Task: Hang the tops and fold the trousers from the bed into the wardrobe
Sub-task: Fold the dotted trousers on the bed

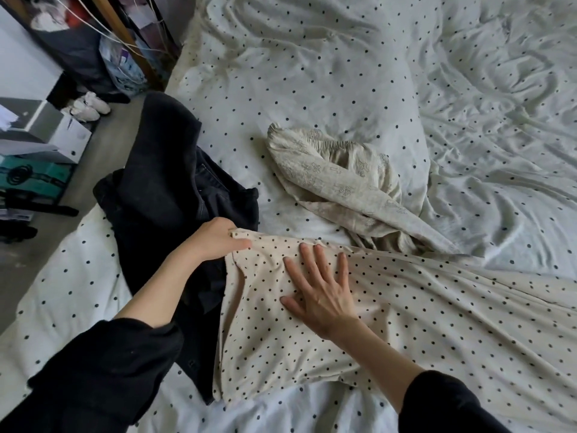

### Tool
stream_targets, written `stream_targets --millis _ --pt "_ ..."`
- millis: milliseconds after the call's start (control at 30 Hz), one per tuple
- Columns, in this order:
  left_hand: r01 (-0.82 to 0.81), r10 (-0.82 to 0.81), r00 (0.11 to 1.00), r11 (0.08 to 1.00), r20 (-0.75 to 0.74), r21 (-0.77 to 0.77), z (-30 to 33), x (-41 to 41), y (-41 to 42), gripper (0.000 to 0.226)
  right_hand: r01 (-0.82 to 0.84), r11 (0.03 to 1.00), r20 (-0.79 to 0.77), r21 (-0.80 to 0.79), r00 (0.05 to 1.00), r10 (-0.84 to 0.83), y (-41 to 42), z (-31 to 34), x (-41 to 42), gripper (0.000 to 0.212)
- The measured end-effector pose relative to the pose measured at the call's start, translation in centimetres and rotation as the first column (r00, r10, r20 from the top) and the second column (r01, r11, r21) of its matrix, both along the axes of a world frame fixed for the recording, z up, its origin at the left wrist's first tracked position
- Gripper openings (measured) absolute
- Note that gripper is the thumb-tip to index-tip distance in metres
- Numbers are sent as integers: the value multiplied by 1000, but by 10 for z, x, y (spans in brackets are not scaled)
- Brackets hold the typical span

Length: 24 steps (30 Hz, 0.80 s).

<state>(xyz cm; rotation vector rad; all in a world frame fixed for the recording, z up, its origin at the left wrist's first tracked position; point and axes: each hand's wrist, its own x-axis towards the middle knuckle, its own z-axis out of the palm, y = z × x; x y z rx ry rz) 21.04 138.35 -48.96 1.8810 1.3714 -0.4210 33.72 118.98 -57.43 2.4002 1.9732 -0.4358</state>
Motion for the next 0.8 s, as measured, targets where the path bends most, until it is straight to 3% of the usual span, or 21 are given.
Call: stream_targets --millis 67,233,333,400,467,500,533,567,600,700,800 --pt "-33 43 989 997 139 -70 11 -2 -3 29 -7 999 -16 -50 1000 6 4 0 0 68" --pt "9 24 974 989 227 -144 38 20 -26 19 -58 998 -173 -21 984 53 -3 17 14 58" --pt "-47 128 951 959 280 -281 57 51 -51 32 191 979 -468 67 873 -138 -31 41 25 46" --pt "-76 209 931 912 299 -403 66 80 -74 43 464 886 -663 -6 661 -351 -55 62 35 31" --pt "-83 253 913 883 320 -463 70 116 -103 46 637 731 -828 -245 255 -500 -81 82 46 28" --pt "-88 270 906 873 326 -479 67 133 -117 47 663 651 -849 -369 44 -526 -92 88 51 30" --pt "-87 281 904 859 323 -504 64 149 -131 49 669 587 -837 -457 -101 -537 -102 91 57 32" --pt "-51 256 912 847 321 -529 59 165 -147 47 672 550 -822 -496 -160 -547 -115 93 65 33" --pt "21 178 930 848 321 -530 54 176 -160 42 672 539 -809 -507 -157 -566 -124 92 70 34" --pt "196 -98 934 945 344 -263 34 182 -180 29 674 554 -812 -488 -120 -571 -142 87 77 28" --pt "88 -114 920 992 376 86 15 149 -172 23 661 576 -828 -481 -128 -545 -144 85 76 24"
